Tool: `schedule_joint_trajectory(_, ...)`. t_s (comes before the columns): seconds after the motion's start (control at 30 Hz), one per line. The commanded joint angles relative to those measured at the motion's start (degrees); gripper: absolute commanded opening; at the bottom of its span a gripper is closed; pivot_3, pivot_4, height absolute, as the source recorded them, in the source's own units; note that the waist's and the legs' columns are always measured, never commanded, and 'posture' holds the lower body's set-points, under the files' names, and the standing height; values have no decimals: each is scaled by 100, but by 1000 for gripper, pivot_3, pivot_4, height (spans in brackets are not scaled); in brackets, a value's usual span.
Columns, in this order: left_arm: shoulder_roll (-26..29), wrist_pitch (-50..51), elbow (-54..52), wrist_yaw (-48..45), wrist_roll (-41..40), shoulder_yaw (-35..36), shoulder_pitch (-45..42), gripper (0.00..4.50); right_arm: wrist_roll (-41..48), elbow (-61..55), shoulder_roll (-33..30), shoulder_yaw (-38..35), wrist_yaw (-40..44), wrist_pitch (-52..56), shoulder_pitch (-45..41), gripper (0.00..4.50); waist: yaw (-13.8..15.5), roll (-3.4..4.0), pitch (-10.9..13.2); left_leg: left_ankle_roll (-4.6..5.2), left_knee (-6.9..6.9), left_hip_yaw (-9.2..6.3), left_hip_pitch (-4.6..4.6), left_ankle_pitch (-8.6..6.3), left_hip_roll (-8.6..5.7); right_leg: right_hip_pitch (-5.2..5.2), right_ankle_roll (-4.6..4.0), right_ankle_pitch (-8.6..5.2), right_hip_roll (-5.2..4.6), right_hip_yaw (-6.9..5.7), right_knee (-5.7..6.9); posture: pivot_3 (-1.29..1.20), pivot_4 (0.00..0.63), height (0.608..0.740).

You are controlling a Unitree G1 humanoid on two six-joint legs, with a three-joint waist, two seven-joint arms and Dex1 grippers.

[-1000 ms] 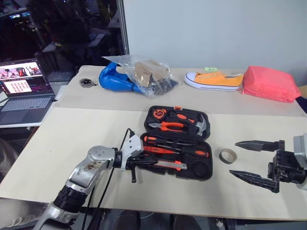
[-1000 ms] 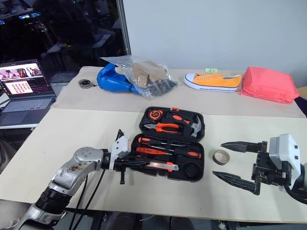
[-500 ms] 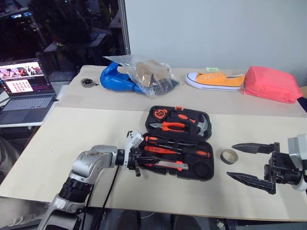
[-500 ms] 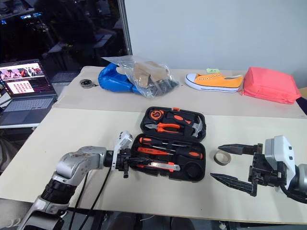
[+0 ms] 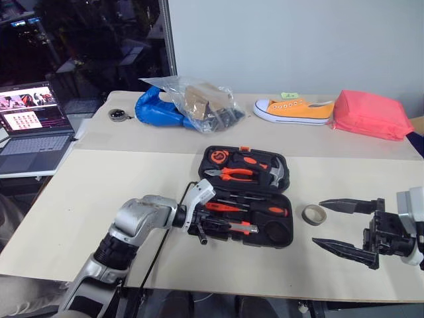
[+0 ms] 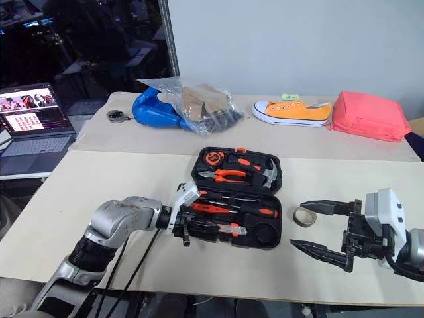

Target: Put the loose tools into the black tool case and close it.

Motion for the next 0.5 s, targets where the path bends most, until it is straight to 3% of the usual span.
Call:
schedule_joint_trajectory(0.03,-61,-956,-614,23,-167,670,163,60,69,-136,70,-113,17,-153,23,4500,0,-6,4,0,0,-3,-4,0,6,-4,0,0,-1,0,-1,0,150,740)
schedule_joint_trajectory(0.17,44,-1392,-602,113,44,766,334,60,54,-97,95,-95,35,-194,-5,4500,6,-6,3,0,-10,-2,-7,0,3,-5,0,-1,-4,1,-9,0,150,740)
schedule_joint_trajectory(0.5,450,-2382,-11,142,1168,-51,672,60,38,-77,79,-50,21,-216,-24,4500,21,-13,8,0,-23,-1,-10,-1,0,-8,0,-1,-7,0,-24,0,150,740)
